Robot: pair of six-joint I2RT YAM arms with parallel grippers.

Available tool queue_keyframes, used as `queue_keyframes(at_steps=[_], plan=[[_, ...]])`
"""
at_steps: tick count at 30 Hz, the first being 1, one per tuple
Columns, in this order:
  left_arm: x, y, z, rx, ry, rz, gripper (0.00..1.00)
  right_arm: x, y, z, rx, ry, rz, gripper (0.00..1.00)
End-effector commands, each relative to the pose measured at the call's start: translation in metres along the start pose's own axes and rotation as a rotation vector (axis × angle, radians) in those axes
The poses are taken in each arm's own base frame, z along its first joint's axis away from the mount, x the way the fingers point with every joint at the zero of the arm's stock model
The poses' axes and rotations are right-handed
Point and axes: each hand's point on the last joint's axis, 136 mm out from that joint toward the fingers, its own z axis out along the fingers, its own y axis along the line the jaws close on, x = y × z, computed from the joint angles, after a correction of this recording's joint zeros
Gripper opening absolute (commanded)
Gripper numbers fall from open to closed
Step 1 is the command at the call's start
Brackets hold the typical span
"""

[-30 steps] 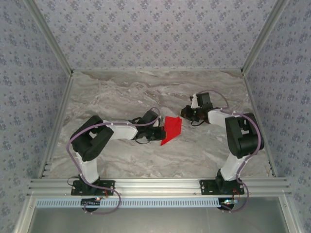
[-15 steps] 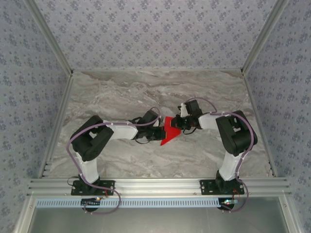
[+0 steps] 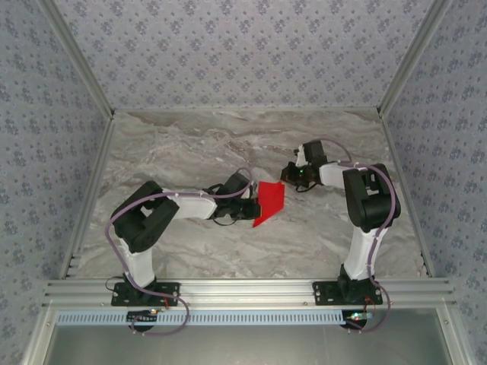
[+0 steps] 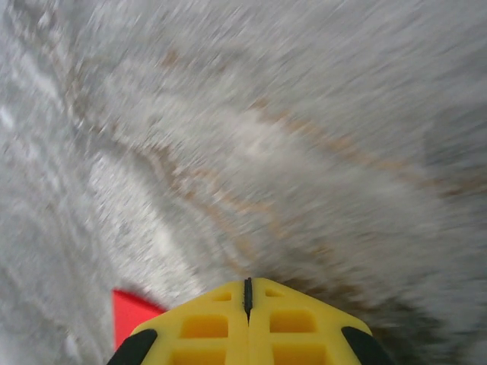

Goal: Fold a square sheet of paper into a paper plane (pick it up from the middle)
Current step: Fourth fold the wing at the center of the table.

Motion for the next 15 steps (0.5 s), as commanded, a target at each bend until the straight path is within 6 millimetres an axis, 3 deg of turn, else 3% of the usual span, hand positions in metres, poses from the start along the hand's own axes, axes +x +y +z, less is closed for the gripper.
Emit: queue_keyframes(at_steps=[1, 5, 9, 11, 15], plan=[[0.082, 0.072, 0.005, -0.251, 0.258, -0.066, 0.00, -0.012, 0.009, -0.021, 0.016, -0.051, -0.040, 0.04], [0.080, 0.071, 0.004, -0.251, 0.248, -0.062, 0.00, 0.009, 0.040, -0.035, -0.105, -0.031, -0.064, 0.04], [0.077, 0.070, 0.004, -0.249, 0.239, -0.061, 0.00, 0.042, 0.068, -0.040, -0.199, 0.010, -0.079, 0.05], [0.077, 0.069, 0.004, -0.249, 0.240, -0.059, 0.00, 0.051, 0.068, -0.037, -0.194, 0.033, -0.071, 0.04], [0.078, 0.070, 0.002, -0.255, 0.241, -0.059, 0.00, 0.049, 0.055, -0.024, -0.149, 0.046, -0.044, 0.04]])
